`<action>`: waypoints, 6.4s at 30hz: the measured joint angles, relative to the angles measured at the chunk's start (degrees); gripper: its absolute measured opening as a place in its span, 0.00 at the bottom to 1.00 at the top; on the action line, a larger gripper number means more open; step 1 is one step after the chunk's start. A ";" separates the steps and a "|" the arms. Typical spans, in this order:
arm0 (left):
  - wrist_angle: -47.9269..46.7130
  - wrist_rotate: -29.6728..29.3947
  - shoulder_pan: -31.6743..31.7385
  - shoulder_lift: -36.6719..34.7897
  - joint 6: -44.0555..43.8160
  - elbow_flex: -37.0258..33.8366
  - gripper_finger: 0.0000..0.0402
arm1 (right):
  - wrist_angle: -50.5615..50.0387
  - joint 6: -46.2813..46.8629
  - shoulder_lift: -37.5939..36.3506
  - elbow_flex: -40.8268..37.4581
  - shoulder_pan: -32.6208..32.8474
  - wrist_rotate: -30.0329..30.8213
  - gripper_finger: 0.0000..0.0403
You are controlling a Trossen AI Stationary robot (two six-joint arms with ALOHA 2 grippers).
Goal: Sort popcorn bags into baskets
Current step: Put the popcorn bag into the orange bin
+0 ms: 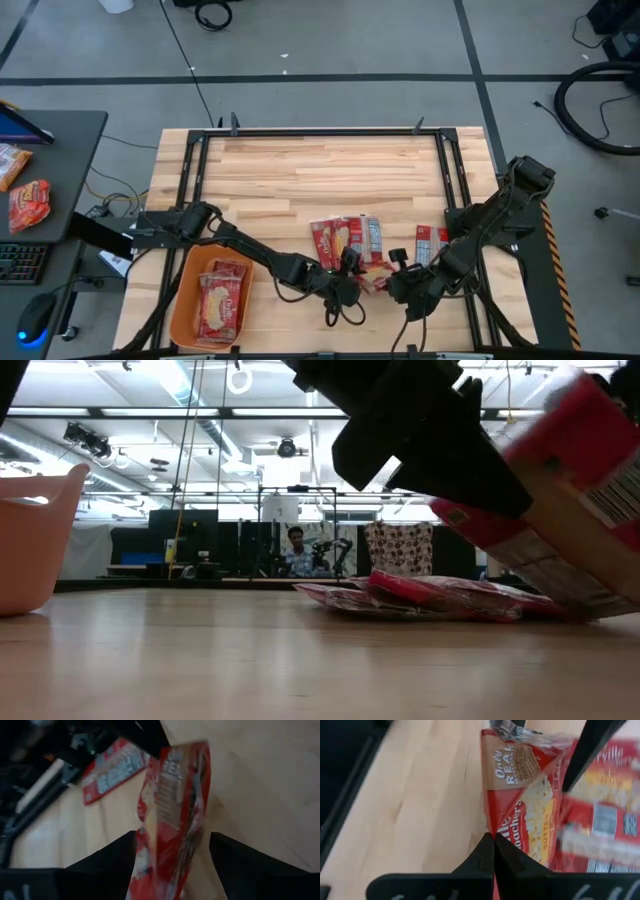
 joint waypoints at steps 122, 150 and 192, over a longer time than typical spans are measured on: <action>-72.35 -17.65 -21.99 -22.24 -74.67 0.05 0.44 | 13.09 -24.51 -7.52 -12.45 -15.94 4.77 0.30; -45.55 -9.86 -1.22 -9.94 -26.02 0.04 0.44 | -32.55 28.92 -0.52 -7.58 -8.22 -9.36 0.31; -28.65 -4.20 1.92 -9.64 -18.73 0.00 0.44 | -33.43 11.56 -0.87 -6.64 -1.90 0.09 0.31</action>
